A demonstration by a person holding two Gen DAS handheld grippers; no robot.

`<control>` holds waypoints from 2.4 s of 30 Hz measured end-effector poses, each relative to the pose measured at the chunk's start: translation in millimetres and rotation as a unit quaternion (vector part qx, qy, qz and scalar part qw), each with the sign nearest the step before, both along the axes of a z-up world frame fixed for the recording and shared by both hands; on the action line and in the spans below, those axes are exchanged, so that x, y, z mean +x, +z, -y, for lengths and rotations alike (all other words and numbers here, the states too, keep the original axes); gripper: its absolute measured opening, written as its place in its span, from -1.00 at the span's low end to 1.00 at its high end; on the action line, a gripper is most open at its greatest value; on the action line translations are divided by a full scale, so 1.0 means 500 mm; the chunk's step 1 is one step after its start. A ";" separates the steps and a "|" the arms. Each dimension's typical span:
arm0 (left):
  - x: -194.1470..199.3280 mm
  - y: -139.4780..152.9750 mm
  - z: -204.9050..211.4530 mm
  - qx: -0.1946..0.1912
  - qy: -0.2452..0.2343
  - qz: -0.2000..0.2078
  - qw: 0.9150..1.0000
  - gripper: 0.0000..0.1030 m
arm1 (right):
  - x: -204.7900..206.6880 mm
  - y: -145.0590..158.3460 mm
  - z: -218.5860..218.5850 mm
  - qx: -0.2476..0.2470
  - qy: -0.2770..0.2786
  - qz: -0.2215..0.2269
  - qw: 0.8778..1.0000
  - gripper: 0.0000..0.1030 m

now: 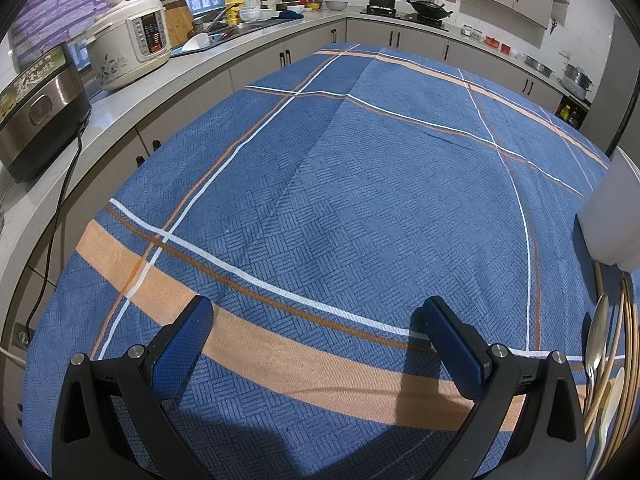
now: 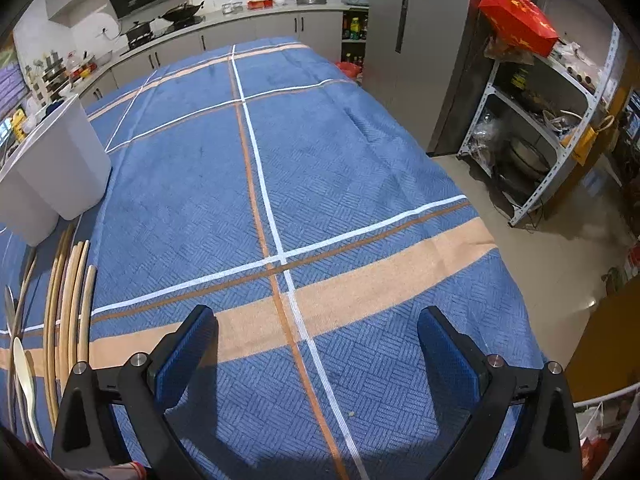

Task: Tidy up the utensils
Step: 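Swing both tools toward the utensils and white holder on the table, then lower both tools over the loose wooden chopsticks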

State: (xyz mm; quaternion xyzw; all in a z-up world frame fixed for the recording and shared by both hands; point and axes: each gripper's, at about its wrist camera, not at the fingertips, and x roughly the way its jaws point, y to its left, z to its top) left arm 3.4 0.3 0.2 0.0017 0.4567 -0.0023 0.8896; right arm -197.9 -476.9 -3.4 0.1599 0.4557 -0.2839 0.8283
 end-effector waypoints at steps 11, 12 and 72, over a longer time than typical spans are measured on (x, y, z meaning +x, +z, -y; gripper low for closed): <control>-0.083 0.133 0.057 0.034 -0.059 0.113 0.991 1.00 | -0.034 0.099 -0.106 -0.018 0.045 0.079 0.996 0.88; -0.098 0.152 0.064 0.035 -0.063 0.125 0.990 1.00 | -0.038 0.122 -0.123 -0.028 0.050 0.093 0.994 0.88; -0.344 0.199 0.265 0.026 -0.154 0.058 0.986 1.00 | -0.168 0.145 -0.145 0.108 0.118 0.131 0.978 0.89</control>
